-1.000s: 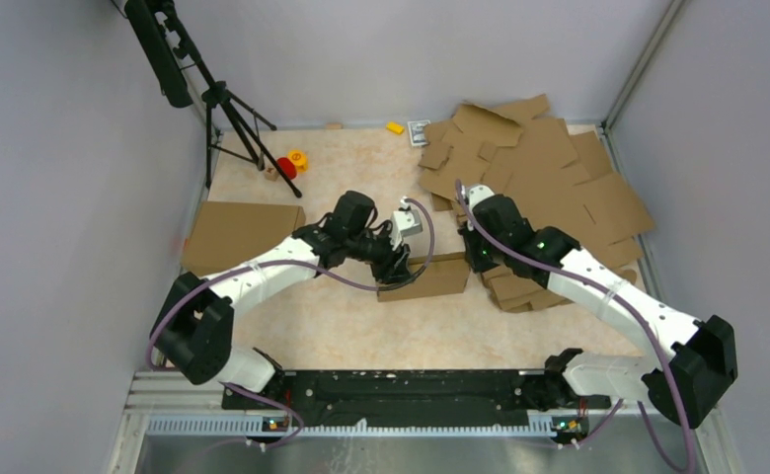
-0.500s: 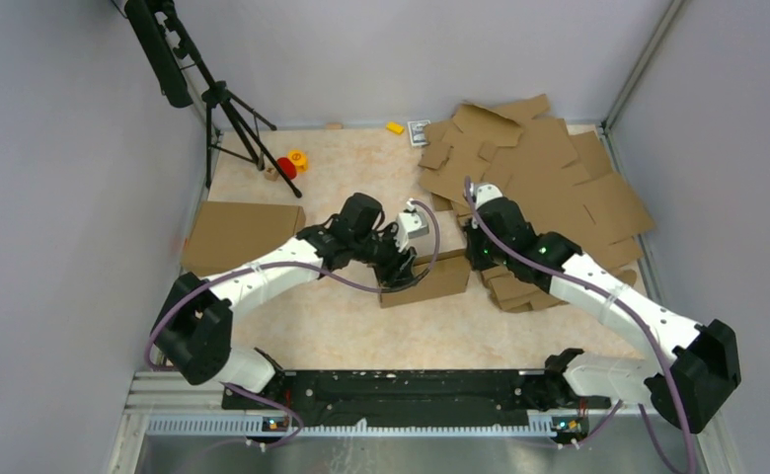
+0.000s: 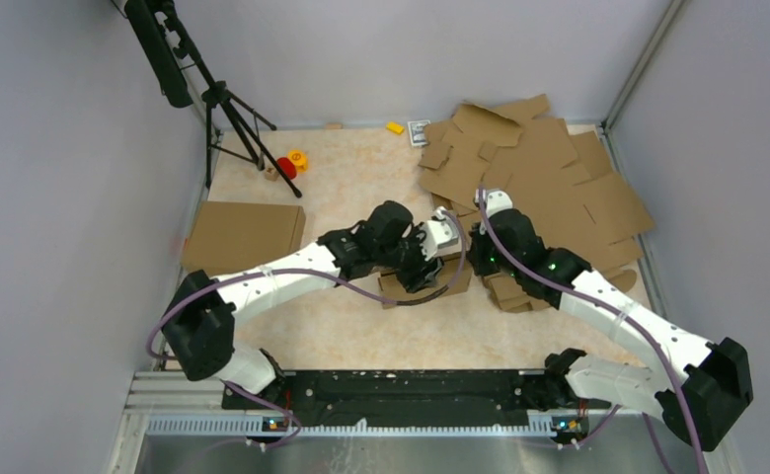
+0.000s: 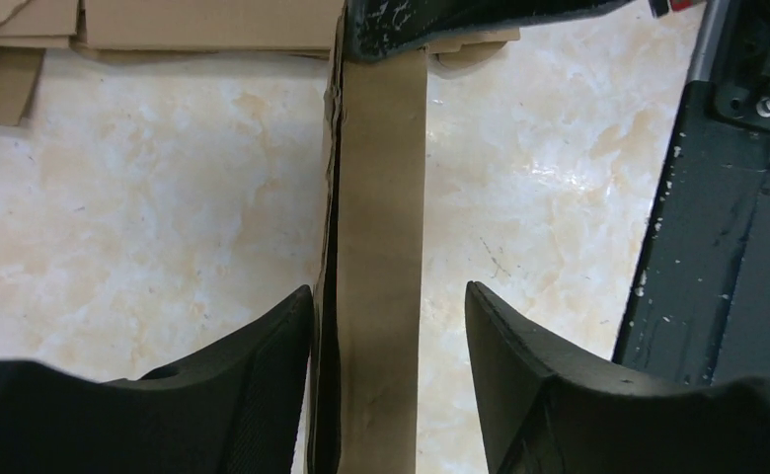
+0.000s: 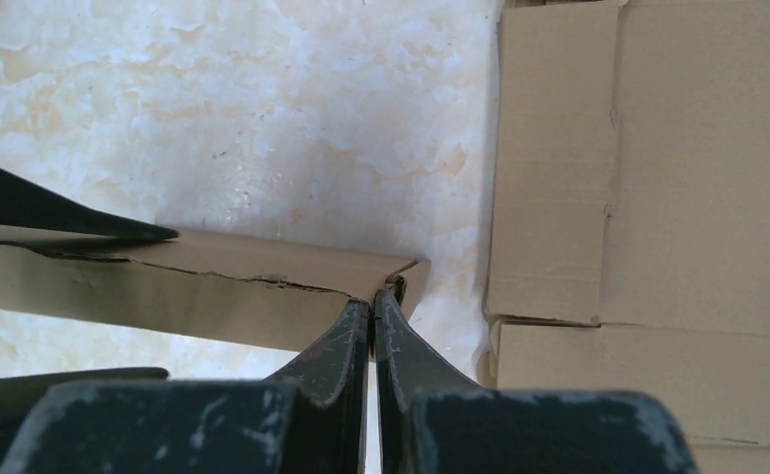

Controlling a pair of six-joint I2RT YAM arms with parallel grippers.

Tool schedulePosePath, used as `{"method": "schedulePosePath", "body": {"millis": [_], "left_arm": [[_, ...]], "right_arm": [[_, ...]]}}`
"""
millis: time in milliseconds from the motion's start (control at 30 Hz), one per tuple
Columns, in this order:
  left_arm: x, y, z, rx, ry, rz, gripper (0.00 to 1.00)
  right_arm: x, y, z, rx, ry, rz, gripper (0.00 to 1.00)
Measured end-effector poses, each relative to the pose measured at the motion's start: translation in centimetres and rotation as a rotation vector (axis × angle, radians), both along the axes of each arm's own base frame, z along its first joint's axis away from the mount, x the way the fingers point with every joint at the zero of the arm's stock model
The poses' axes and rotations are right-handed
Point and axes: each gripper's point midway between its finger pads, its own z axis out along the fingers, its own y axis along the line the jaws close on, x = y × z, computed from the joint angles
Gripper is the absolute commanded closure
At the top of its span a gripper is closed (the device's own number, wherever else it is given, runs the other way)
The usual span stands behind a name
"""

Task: Fold the paper box
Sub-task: Close the paper box at the center of the board.

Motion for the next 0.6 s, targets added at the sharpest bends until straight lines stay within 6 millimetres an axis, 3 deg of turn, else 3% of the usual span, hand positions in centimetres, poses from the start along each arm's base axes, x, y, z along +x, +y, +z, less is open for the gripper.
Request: {"method": "schedulePosePath", "body": {"millis": [300,433,600], "left_arm": [[0.4,-2.2,-1.2,0.095,-0.115,0.006,0.45],[0.5,-2.3,-1.4,0.137,-0.180,0.018,0.62],[0.5,-2.3,-1.6,0.158,-0.209,0.012,0.63]], "right_arm": [[-0.1,0.3,0.0,0.023,-0.003,0.007,0.97],[-0.1,0.3,0.0,0.027,-0.001,0.001,0.87],[-0.5,0.0,-0.5,0.028,0.010,-0.004,0.78]]}}
